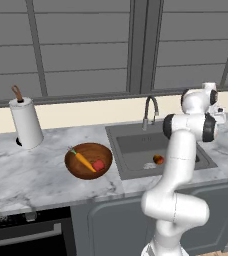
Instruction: There is a mixed pile of frozen fruits and vegetables on the counter. Locate all the frozen vegetables and place the items in a bowl on the counter. Take all the frozen fruits and defrost them in a running sink.
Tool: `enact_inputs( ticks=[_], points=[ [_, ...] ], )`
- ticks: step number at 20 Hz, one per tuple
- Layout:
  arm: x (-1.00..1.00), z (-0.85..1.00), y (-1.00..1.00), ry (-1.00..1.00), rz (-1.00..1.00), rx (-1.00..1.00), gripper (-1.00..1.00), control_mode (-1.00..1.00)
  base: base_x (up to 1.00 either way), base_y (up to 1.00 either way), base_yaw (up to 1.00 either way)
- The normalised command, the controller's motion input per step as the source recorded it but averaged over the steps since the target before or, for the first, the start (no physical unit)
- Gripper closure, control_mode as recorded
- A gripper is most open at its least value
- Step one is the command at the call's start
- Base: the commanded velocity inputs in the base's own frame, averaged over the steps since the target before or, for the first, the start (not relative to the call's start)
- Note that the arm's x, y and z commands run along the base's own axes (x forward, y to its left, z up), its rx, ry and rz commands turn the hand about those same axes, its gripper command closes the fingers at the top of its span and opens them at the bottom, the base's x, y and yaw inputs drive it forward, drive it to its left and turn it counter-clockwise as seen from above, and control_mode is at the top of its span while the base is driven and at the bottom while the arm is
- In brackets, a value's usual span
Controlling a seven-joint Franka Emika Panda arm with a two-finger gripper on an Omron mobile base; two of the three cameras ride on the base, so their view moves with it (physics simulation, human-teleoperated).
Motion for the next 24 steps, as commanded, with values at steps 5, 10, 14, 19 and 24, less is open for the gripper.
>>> enact_inputs(
  ticks=[5, 10, 14, 19, 24],
  points=[
    [-0.70, 0.06, 0.98, 0.00, 0.01, -0.02, 1.00, -1.00, 0.00, 0.00, 0.00],
    [-0.50, 0.00, 0.97, -0.06, 0.00, -0.04, 1.00, -1.00, 0.00, 0.00, 0.00],
    [0.17, -0.09, 0.97, -0.01, 0.00, -0.06, 1.00, -1.00, 0.00, 0.00, 0.00],
    [0.54, -0.44, 0.54, 0.01, -0.01, -0.06, 1.00, -1.00, 0.00, 0.00, 0.00],
    [0.70, -0.59, -0.01, 0.00, -0.07, 0.00, 1.00, -1.00, 0.00, 0.00, 0.00]
  ],
)
